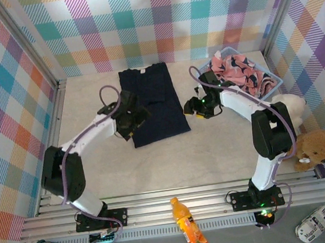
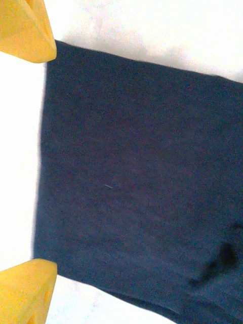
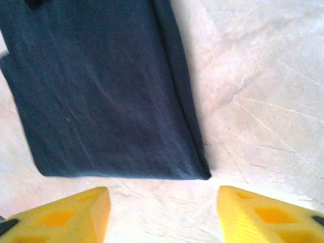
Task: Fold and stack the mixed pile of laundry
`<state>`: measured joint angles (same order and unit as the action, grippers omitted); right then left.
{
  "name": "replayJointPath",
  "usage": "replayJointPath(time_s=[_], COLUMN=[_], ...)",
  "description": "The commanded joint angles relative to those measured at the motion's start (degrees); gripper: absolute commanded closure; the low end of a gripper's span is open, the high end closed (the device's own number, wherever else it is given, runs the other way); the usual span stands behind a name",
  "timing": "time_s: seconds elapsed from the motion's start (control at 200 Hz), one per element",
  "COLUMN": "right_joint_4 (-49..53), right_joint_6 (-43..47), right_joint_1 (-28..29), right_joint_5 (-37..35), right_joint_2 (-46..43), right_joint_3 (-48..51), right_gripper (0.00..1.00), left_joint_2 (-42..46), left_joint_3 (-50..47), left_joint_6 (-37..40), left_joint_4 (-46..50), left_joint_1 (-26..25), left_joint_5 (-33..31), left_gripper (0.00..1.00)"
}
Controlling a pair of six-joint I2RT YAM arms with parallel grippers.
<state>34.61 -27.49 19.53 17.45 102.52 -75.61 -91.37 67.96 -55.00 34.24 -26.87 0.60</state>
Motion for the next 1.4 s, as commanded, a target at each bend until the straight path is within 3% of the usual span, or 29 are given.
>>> replayJointPath(time_s=[0.0, 0.145, 0.295, 0.395, 0.555, 0.615, 0.76, 0.97, 1.02, 1.07, 1.28, 1.34, 1.395], right_joint_4=[-0.83, -0.68, -4.94, -6.26, -6.19, -5.96, -5.38, -7.52, -7.88, -7.85, -3.18, -3.11, -3.11], right_joint_6=[4.49, 4.09, 2.88, 3.02, 1.68, 0.79, -1.67, -2.22, -1.69, -0.65, 3.85, 4.39, 4.67], right_joint_1=[0.58, 1.81, 3.16, 3.76, 3.74, 3.67, 3.28, 3.03, 3.06, 3.06, 3.06, 3.01, 3.05], right_joint_5=[1.78, 0.83, 1.36, 0.79, 0.82, -0.58, -4.39, -2.81, -3.63, -4.38, -6.56, -6.82, -6.74], right_joint_2=[0.85, 2.25, 3.69, 6.87, 10.68, 10.15, 6.31, 4.15, 2.59, 1.42, 6.25, 8.64, 10.89], right_joint_3=[0.20, 2.61, 3.56, 1.61, -1.12, -0.67, 3.51, 8.80, 9.08, 8.42, -1.78, -3.87, -5.76], right_gripper=[0.51, 0.54, 0.55, 0.56, 0.81, 1.00, 1.00, 1.00, 0.87, 0.80, 0.67, 0.65, 0.64], left_joint_2=[4.75, 7.19, 6.22, 3.66, -1.34, -2.82, -5.22, -4.69, -2.48, -0.14, 4.09, 2.76, 1.09], left_joint_3=[-7.11, -11.71, -16.09, -17.33, -15.32, -14.47, -13.43, -14.44, -14.11, -13.21, -7.93, -7.18, -6.88], left_joint_6=[-5.81, -7.62, -9.05, -8.91, -7.76, -7.75, -8.62, -9.63, -8.98, -7.90, -1.82, -0.50, 0.49], left_joint_4=[-3.30, -3.86, -10.47, -13.26, -11.67, -10.66, -6.76, -6.62, -6.37, -5.03, -1.36, -2.33, -4.64], left_joint_1=[-0.65, -5.73, -8.48, -8.75, -8.74, -8.77, -8.76, -9.17, -9.62, -9.75, -8.87, -7.88, -6.74], left_joint_5=[-1.84, -5.28, -5.93, -7.97, -10.55, -10.66, -12.42, -10.17, -10.41, -10.77, -12.45, -11.89, -11.06], left_gripper=[0.04, 0.09, 0.38, 0.38, 0.35, 0.33, 0.30, 0.29, 0.29, 0.28, 0.18, 0.19, 0.26])
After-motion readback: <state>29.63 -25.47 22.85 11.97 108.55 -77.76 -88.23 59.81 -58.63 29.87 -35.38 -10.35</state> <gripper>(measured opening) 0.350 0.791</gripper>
